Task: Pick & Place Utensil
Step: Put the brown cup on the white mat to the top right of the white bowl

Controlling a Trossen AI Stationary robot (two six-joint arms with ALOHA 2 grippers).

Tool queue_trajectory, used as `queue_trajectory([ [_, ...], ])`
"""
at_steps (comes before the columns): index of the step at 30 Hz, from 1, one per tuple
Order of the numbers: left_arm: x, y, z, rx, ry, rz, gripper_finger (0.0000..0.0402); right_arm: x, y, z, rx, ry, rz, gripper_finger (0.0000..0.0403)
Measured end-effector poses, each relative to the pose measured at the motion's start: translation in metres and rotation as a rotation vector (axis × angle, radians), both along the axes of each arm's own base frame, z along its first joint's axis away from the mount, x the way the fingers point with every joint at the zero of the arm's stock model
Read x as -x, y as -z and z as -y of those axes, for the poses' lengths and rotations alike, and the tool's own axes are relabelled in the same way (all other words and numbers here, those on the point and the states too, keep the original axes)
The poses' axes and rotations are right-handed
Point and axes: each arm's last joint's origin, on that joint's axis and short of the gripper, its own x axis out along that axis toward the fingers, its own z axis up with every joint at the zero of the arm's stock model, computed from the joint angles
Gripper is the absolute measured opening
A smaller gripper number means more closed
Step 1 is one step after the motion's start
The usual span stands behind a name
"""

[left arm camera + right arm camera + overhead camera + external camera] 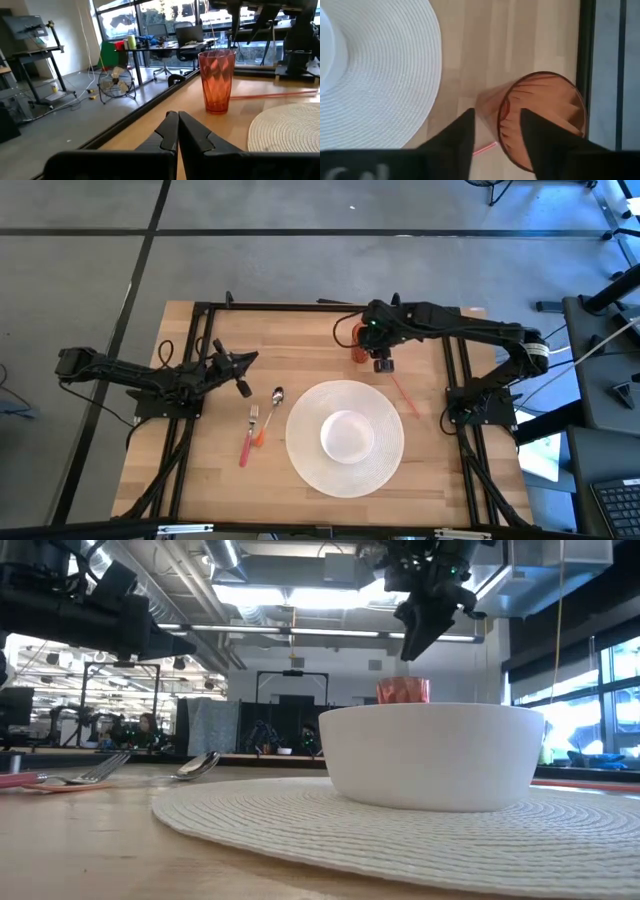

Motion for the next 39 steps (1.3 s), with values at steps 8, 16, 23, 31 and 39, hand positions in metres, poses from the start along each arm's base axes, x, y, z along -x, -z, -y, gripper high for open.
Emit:
queue_trajectory([
  [8, 0.000, 0.000, 0.000, -0.001, 0.000, -0.005, 0.0006, -0.001, 0.009, 0.007, -0.009, -0.004, -0.064, 0.0239],
  [16, 0.000, 0.000, 0.000, -0.001, 0.000, -0.005, 0.0006, -0.009, 0.028, 0.022, -0.032, 0.034, -0.125, 0.0224],
  [23, 0.000, 0.000, 0.000, -0.001, 0.000, -0.005, 0.0006, -0.016, 0.044, 0.032, -0.059, 0.055, -0.173, 0.0186],
  [31, 0.000, 0.001, 0.000, 0.017, 0.000, 0.006, 0.0006, -0.017, 0.051, 0.034, -0.043, 0.060, -0.221, 0.0053],
  [39, 0.000, 0.001, 0.000, 0.018, 0.017, 0.006, 0.0006, -0.001, 0.024, 0.017, -0.025, 0.047, -0.170, 0.0020],
])
